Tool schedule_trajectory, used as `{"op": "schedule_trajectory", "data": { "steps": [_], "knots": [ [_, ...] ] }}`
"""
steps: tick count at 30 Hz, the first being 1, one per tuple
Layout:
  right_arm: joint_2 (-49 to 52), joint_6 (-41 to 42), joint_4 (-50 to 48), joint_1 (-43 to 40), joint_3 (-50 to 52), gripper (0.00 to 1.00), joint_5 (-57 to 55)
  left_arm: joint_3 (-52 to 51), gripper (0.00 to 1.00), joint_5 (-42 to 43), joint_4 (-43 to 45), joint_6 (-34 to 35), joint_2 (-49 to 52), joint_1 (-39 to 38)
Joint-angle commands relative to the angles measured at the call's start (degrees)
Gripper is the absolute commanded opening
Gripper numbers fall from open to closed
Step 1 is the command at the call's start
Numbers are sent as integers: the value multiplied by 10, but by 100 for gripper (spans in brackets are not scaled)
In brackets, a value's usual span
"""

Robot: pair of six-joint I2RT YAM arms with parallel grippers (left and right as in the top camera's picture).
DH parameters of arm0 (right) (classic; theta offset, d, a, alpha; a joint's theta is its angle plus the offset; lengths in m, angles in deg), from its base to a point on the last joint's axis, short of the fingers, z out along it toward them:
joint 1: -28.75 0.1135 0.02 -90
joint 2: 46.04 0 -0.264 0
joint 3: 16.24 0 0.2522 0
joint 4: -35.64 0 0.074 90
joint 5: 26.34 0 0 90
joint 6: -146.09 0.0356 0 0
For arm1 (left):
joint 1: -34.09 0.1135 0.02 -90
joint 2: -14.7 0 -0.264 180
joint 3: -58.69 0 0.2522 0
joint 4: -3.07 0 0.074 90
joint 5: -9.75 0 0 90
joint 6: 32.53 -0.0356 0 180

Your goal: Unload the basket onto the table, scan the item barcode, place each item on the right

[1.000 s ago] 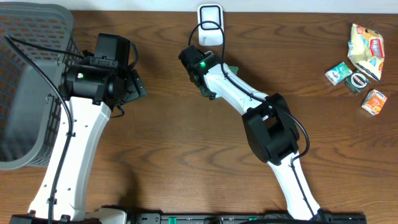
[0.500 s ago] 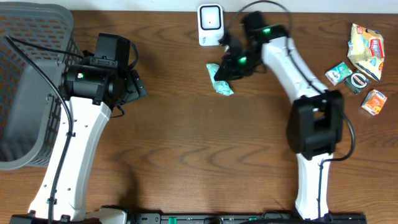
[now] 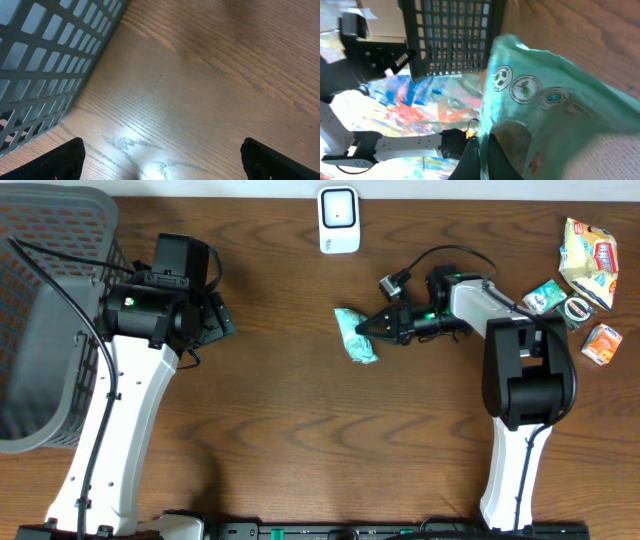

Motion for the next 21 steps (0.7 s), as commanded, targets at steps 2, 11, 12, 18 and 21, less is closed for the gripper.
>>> {"op": "schedule_trajectory", "data": {
  "steps": [2, 11, 12, 18, 21],
  "knots": [
    [-3, -7, -19, -14, 2, 1, -38, 0, 98, -8, -3, 5, 2, 2],
    [-24, 122, -13, -17, -25, 6, -346, 0, 98, -8, -3, 5, 2, 2],
    [-38, 122, -6, -16, -34, 8, -358, 0, 98, -8, -3, 5, 2, 2],
    [-128, 174, 28, 9, -54, 24, -571, 0, 98, -8, -3, 5, 2, 2],
    [-173, 200, 36, 51, -54, 40, -719, 0, 98, -8, -3, 5, 2, 2]
  ]
}}
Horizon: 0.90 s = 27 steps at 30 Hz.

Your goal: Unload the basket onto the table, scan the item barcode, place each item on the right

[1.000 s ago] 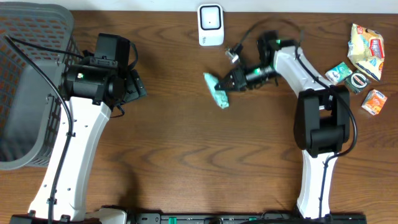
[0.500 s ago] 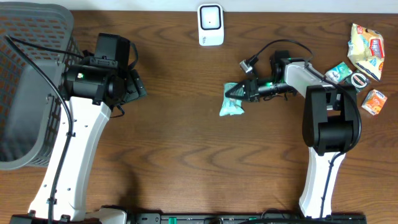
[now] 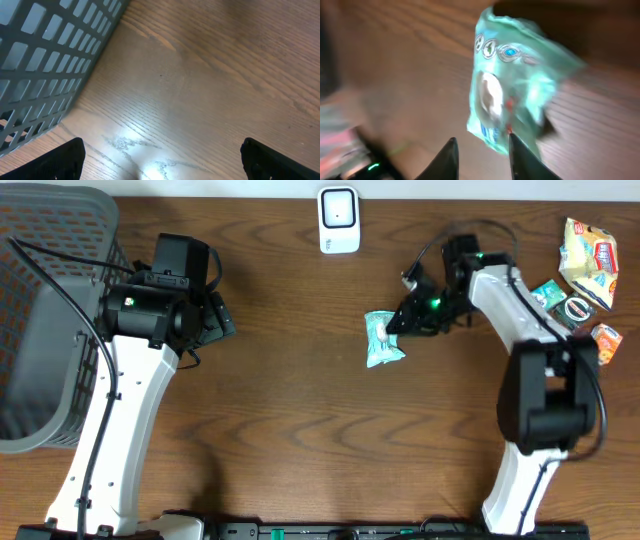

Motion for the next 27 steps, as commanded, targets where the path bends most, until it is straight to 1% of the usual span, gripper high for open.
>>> {"op": "schedule_trajectory", "data": {
  "steps": [1, 2, 4, 7, 8, 11, 13, 17, 18, 21, 22, 25, 27],
  "knots": [
    [-59, 49, 7, 61, -13, 44, -233, 0, 98, -8, -2, 5, 2, 2],
    [-63, 55, 7, 87, -13, 47, -292, 0, 98, -8, -2, 5, 2, 2],
    [-61, 70, 6, 125, -12, 50, -372, 0, 98, -8, -2, 5, 2, 2],
    [-40, 116, 5, 194, -10, 51, -517, 0, 98, -8, -2, 5, 2, 2],
    [-30, 138, 4, 218, -10, 54, -564, 0, 98, -8, -2, 5, 2, 2],
    [7, 176, 0, 273, -10, 57, -649, 0, 98, -8, -2, 5, 2, 2],
    [37, 190, 0, 297, -10, 62, -689, 0, 98, -8, -2, 5, 2, 2],
    [91, 189, -7, 320, -10, 63, -702, 0, 98, -8, -2, 5, 2, 2],
    [110, 190, -8, 325, -10, 65, -717, 0, 98, -8, -2, 5, 2, 2],
    [138, 189, -8, 325, -10, 66, -727, 0, 98, -8, -2, 5, 2, 2],
    [143, 189, -7, 324, -10, 64, -727, 0, 98, -8, -2, 5, 2, 2],
    [162, 189, -8, 318, -10, 42, -724, 0, 97, -8, -2, 5, 2, 2],
    [170, 189, -8, 314, -10, 22, -708, 0, 98, -8, -2, 5, 2, 2]
  ]
}}
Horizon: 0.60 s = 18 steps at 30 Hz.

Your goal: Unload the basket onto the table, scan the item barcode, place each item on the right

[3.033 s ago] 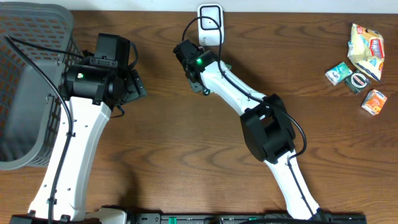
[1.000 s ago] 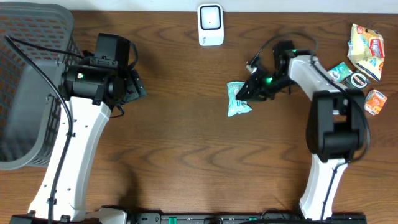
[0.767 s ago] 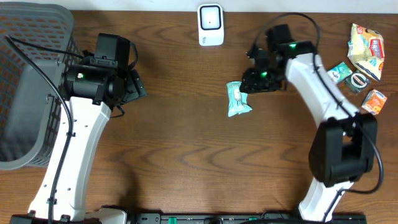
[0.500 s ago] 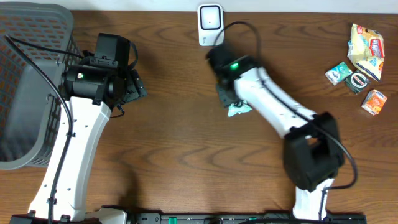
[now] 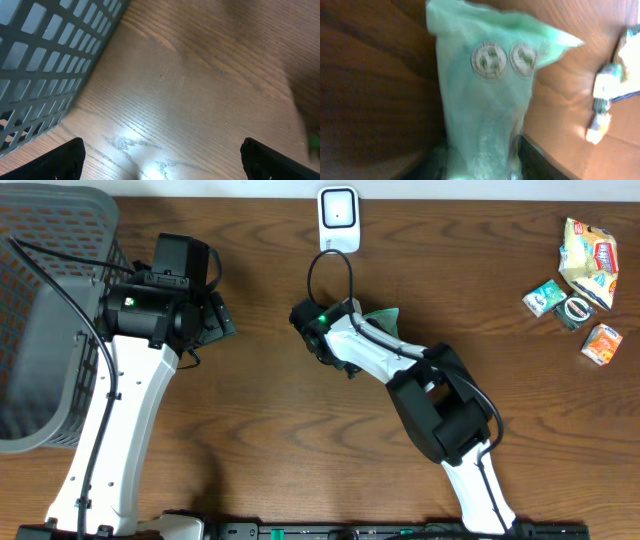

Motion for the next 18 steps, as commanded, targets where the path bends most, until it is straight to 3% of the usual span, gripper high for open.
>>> {"op": "schedule_trajectory", "data": {
  "steps": [1, 2, 10, 13, 18],
  "knots": [
    [42, 8, -3, -14, 8, 12, 54, 0, 98, -8, -2, 5, 2, 2],
    [42, 6, -3, -20, 8, 1, 79, 0, 98, -8, -2, 5, 2, 2],
    [28, -119, 49, -88, -74, 1, 309, 0, 98, -8, -2, 5, 2, 2],
    [-1, -189, 81, -139, -125, 1, 501, 0, 98, -8, -2, 5, 2, 2],
    [-50, -313, 92, -253, -144, 1, 951, 0, 98, -8, -2, 5, 2, 2]
  ]
}}
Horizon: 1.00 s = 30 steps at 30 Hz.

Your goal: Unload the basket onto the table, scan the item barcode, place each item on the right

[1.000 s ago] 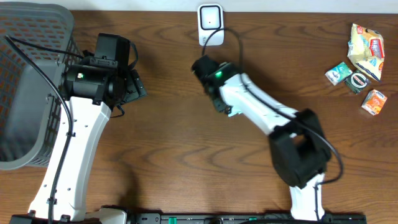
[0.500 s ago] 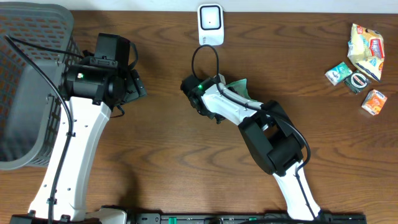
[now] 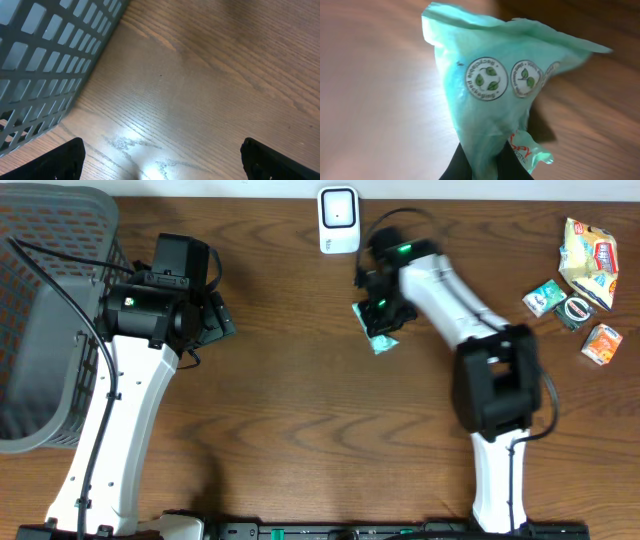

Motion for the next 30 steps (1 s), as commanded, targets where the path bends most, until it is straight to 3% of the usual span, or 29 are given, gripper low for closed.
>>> {"op": "schedule_trajectory", "data": {
  "steps": [1, 8, 13, 18, 24, 29, 30],
  "knots": [
    [-28, -109, 14, -60, -9, 1, 398, 0, 97, -7, -3, 5, 2, 2],
    [-26, -191, 36, -132, 60, 1, 589, 0, 98, -8, -3, 5, 2, 2],
    [-26, -239, 33, -145, 121, 1, 636, 0, 97, -7, -3, 5, 2, 2],
    [-26, -272, 33, -144, 153, 1, 633, 0, 98, -8, -3, 5, 2, 2],
    [-26, -272, 18, -144, 192, 1, 546, 0, 98, -7, -3, 5, 2, 2],
    [-26, -151, -49, -144, 244, 2, 423, 0, 98, -7, -3, 5, 2, 2],
    [-26, -132, -59, -145, 247, 8, 398, 0, 98, -7, -3, 5, 2, 2]
  ]
}}
